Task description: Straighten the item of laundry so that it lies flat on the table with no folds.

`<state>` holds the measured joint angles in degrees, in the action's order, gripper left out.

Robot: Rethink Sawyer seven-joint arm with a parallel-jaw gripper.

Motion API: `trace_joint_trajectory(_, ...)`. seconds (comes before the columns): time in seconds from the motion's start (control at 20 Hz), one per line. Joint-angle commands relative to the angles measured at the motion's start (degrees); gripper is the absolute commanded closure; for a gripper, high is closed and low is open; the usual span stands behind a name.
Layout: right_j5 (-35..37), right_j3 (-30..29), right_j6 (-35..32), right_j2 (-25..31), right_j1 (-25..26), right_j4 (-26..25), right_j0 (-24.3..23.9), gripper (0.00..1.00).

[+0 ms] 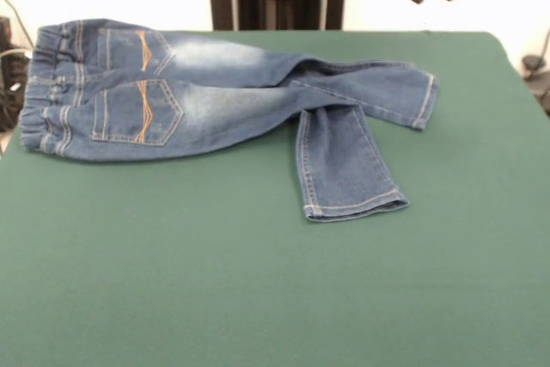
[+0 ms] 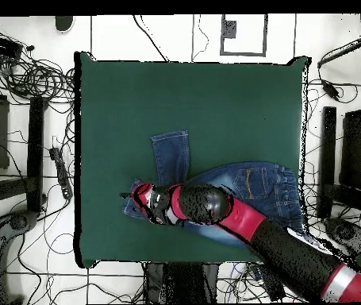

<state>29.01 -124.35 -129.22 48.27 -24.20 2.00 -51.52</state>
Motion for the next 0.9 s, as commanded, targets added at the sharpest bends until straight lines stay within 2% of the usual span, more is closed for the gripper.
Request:
trace_joint_trajectory(0.05,8.36,0.45,-9.67,-12.47,-24.06,-1.93,8.24,0.0)
trace_joint_trajectory(0.1,8.81,1.39,-9.34,-17.77,-27.71,-6.32,10.4,0.0)
trace_joint_trajectory(0.2,5.74,2.42,-9.97,-24.28,-30.13,-12.45,13.1,0.0)
trace_joint_trajectory(0.3,0.88,3.16,-11.87,-29.81,-30.21,-17.61,15.86,0.0)
trace_joint_trajectory(0.35,-2.08,3.56,-12.78,-31.73,-28.44,-18.7,16.78,0.0)
trace_joint_trajectory(0.4,-6.28,4.74,-14.56,-35.3,-26.4,-21.98,19.16,0.0)
trace_joint_trajectory(0.45,-7.95,4.92,-15.33,-36.56,-25.23,-21.98,20.05,0.0)
trace_joint_trajectory(0.5,-11.44,6.44,-17.16,-40.04,-23.0,-24.31,22.7,0.0)
trace_joint_trajectory(0.7,-22.2,10.23,-21.01,-49.85,-15.77,-23.04,30.4,0.0)
trace_joint_trajectory(0.9,-30.39,9.81,-20.86,-53.66,-11.56,-14.66,33.34,0.0)
